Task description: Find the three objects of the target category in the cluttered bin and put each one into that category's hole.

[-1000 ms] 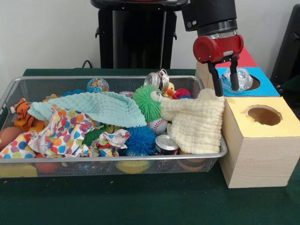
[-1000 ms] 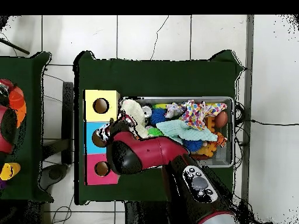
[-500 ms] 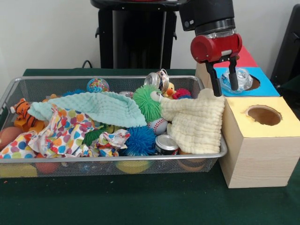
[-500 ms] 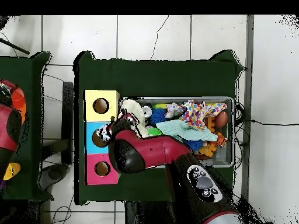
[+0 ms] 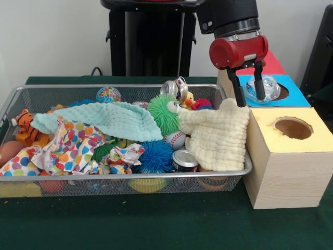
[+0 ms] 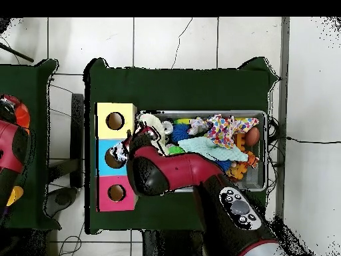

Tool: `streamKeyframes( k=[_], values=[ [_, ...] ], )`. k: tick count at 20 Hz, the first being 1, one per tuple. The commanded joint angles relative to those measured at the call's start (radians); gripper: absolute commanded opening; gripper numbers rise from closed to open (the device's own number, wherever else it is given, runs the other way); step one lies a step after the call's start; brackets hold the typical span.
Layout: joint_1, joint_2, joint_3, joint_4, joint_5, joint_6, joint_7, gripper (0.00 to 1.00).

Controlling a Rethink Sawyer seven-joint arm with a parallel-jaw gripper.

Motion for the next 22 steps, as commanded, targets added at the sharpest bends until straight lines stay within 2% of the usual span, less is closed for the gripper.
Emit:
streamKeyframes(
  k=[1,11,22],
  values=[
    [-0.042,-0.003,0.061,0.083,-0.035,0.018,0.17,1.0],
    [-0.063,-0.004,0.068,0.107,-0.047,0.018,0.158,1.0],
    [-0.001,0.009,-0.013,0.088,-0.047,0.013,0.148,1.0]
  ],
)
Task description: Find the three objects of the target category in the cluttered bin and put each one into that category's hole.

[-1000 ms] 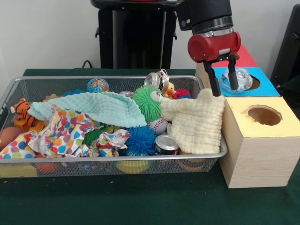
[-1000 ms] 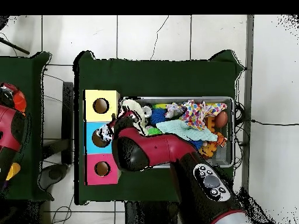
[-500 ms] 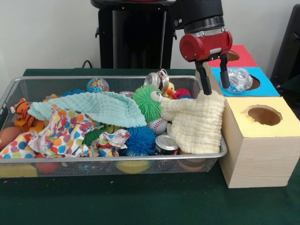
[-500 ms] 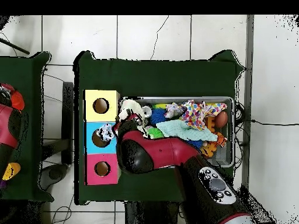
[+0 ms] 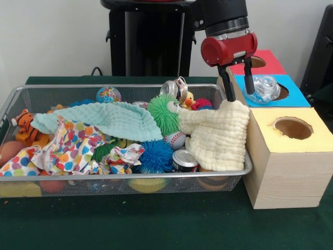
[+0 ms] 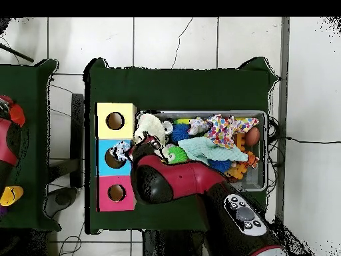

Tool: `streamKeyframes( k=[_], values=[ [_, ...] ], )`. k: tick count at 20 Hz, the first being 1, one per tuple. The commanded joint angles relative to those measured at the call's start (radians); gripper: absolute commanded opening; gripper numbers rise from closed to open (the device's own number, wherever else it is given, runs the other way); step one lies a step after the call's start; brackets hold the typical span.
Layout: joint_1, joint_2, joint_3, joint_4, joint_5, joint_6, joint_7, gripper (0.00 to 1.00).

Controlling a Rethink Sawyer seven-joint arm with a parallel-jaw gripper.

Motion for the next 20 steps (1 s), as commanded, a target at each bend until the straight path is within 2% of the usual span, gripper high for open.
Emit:
streamKeyframes(
  k=[1,11,14,20],
  values=[
    [0.035,0.028,-0.03,0.01,-0.05,0.01,0.146,1.0],
    [0.026,0.101,-0.034,-0.015,-0.076,-0.04,0.14,1.0],
    [0.006,0.113,-0.013,-0.008,-0.088,-0.05,0.143,1.0],
    [0.012,0.116,-0.019,-0.017,-0.099,-0.057,0.15,1.0]
  ],
)
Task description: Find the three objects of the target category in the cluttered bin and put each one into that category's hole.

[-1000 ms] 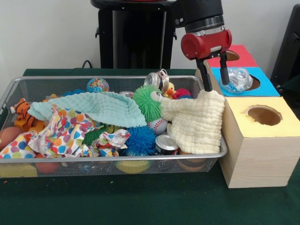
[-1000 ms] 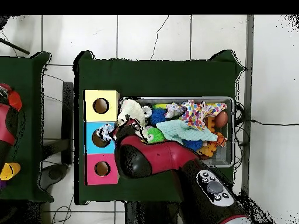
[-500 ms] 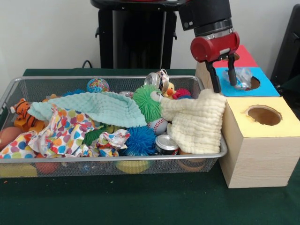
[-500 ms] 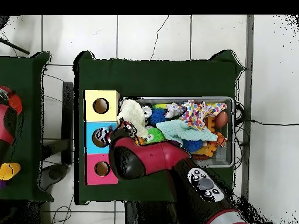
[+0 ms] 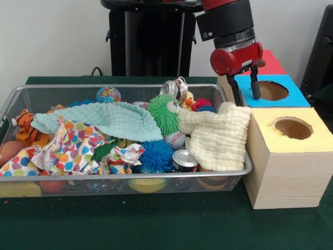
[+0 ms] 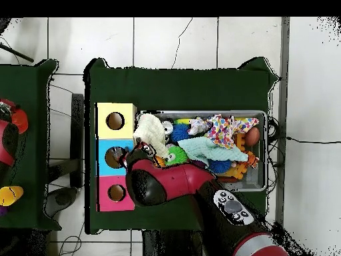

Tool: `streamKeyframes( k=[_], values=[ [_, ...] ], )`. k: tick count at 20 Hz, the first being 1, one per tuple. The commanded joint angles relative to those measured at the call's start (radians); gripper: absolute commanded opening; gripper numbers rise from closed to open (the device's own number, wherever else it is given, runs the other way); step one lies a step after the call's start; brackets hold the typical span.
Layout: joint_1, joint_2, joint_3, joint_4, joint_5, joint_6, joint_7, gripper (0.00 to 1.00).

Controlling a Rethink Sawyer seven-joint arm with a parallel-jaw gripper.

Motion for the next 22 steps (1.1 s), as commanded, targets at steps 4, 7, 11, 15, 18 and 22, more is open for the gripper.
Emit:
streamKeyframes(
  k=[4,7,11,15,18,22],
  values=[
    [0.044,0.101,-0.038,-0.145,-0.005,0.035,0.134,1.0],
    [0.145,0.081,-0.078,-0.271,0.087,0.092,0.159,1.0],
    [0.126,0.168,0.009,-0.417,0.1,0.261,0.071,1.0],
    [0.106,0.15,0.051,-0.451,0.113,0.375,0.055,1.0],
    [0.088,0.161,0.082,-0.468,0.102,0.4,0.039,1.0],
    [0.056,0.166,0.137,-0.449,0.066,0.381,0.022,1.0]
  ],
)
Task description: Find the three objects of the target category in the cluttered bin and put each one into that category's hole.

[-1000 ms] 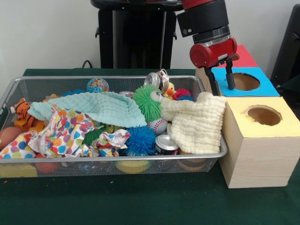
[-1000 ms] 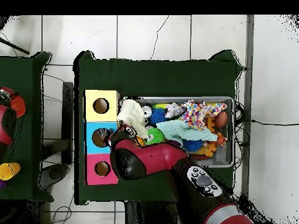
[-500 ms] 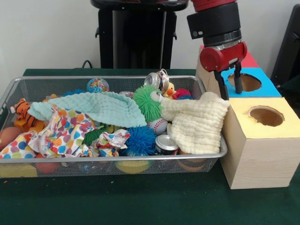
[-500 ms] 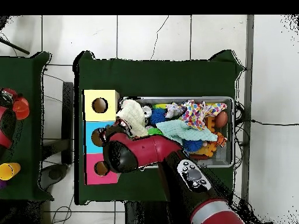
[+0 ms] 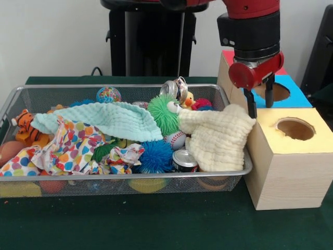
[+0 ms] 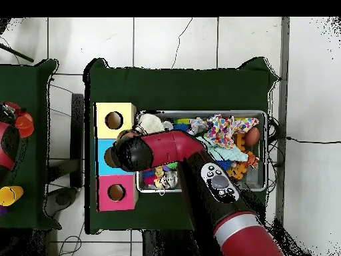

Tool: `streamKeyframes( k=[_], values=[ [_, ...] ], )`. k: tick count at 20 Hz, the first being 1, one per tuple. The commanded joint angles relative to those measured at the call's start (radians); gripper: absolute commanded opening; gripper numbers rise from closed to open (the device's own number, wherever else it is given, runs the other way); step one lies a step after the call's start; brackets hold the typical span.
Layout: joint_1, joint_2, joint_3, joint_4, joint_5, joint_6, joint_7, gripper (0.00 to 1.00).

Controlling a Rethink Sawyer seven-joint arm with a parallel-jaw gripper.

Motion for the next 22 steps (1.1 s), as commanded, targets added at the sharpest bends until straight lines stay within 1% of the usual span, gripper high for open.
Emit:
streamKeyframes(
  k=[1,3,4,6,8,9,10,11,13,18,22],
  values=[
    [-0.038,0.121,0.14,-0.165,0.001,-0.102,0.025,1.0],
    [-0.055,0.125,0.16,-0.145,-0.007,-0.119,0.031,1.0],
    [-0.068,0.115,0.171,-0.124,-0.005,-0.121,0.038,1.0],
    [-0.08,0.078,0.18,-0.095,0.019,-0.092,0.063,1.0],
    [-0.097,-0.018,0.196,-0.049,0.067,-0.02,0.093,1.0],
    [-0.103,-0.042,0.202,-0.043,0.084,0.013,0.099,1.0],
    [-0.114,-0.084,0.208,-0.033,0.107,0.065,0.097,1.0],
    [-0.13,-0.105,0.221,-0.026,0.12,0.089,0.09,1.0],
    [-0.152,-0.12,0.234,-0.018,0.134,0.113,0.073,1.0],
    [-0.221,-0.128,0.291,0.022,0.155,0.114,0.031,1.0],
    [-0.253,-0.122,0.32,0.039,0.156,0.113,0.011,1.0]
  ],
)
